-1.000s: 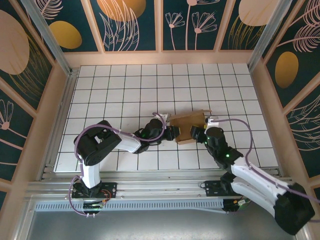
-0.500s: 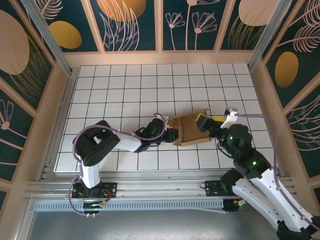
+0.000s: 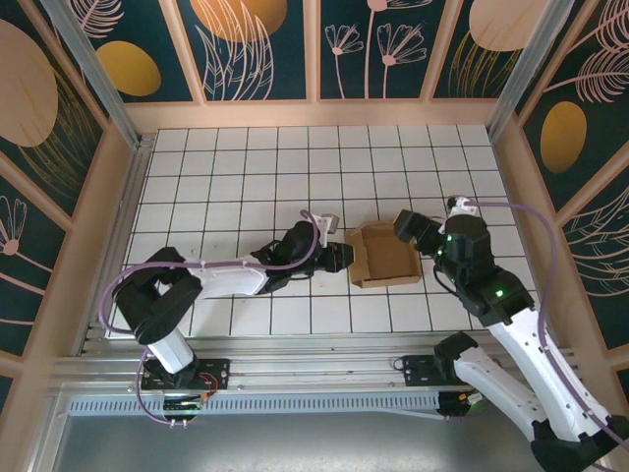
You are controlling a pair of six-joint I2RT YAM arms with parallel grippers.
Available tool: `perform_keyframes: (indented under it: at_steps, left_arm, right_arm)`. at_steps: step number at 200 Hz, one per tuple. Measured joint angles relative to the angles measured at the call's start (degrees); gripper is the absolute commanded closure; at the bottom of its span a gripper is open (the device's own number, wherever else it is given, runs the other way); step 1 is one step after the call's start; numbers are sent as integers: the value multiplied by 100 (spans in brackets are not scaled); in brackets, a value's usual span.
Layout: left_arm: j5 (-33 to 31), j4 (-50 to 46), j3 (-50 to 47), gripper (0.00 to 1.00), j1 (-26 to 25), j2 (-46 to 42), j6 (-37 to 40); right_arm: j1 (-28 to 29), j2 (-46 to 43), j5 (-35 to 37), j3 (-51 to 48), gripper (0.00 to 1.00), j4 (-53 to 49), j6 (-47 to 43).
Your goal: Fold the paper box
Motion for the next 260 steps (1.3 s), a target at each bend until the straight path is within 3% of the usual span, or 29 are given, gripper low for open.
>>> perform_keyframes:
  at_steps: [29,69,115,123,200,260]
  left_arm:
    - [-442,-330,-81,70,-11,-597,-221]
    - [-1294,-968,-103,66,-264,-649,-1547]
    - [-1624,-1064,48,30,-669,264,-2459]
    - [-1648,-1069,155,27,-667,472,-2535]
    - [-1611,-931,1349,33,-662,1663,-2614]
    - [-1615,-1261,1838,61,-662,2140,-2503]
  right_arm:
    - [-809,431,-533,761,4,-275,-363]
    - [-1818,1617,-1707,1591,1,-520,-1034]
    - [-2511,2402,-2811,1729,1,-627,-1574]
    - [-2568,2406,-2949,1729,1,-627,-1622]
    - [-2693,2273,-3462,1681,1,-479,-1790]
    - [-2699,2111,-3611,1499,1,-308,-1766]
